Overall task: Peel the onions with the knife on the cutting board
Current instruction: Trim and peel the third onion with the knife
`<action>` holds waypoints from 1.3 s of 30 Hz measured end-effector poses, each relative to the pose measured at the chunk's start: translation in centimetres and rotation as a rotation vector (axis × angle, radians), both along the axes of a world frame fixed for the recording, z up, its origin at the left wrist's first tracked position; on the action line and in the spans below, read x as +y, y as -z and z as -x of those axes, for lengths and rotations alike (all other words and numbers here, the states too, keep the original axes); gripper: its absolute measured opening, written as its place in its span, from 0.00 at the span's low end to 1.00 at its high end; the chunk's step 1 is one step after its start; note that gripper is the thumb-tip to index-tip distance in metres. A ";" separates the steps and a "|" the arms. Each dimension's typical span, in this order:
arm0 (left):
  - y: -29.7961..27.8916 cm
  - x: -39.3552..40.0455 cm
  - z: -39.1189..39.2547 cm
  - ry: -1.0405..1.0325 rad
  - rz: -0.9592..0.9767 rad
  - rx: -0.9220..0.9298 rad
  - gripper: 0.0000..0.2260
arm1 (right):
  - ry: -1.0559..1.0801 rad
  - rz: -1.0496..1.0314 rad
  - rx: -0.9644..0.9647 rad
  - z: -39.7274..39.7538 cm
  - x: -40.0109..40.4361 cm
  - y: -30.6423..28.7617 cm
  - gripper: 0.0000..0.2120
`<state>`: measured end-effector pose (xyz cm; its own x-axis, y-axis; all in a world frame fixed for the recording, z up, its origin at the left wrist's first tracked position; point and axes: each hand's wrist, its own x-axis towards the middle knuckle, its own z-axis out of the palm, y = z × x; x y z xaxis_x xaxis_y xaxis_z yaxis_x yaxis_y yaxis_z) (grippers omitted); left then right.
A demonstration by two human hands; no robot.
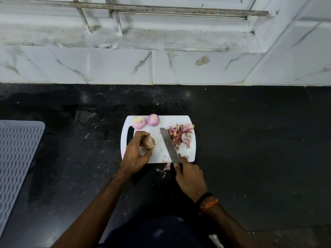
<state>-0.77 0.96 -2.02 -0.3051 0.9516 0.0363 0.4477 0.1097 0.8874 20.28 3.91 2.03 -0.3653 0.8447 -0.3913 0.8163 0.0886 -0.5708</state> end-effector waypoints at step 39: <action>-0.3 1.9 0.6 0.133 0.129 0.088 0.24 | -0.137 -0.108 0.025 1.0 -1.7 -2.0 0.18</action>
<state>-1.41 2.87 -1.72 -0.1778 0.9817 -0.0681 0.5406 0.1552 0.8268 19.24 2.20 4.07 -0.4888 0.8229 -0.2898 0.7777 0.2605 -0.5721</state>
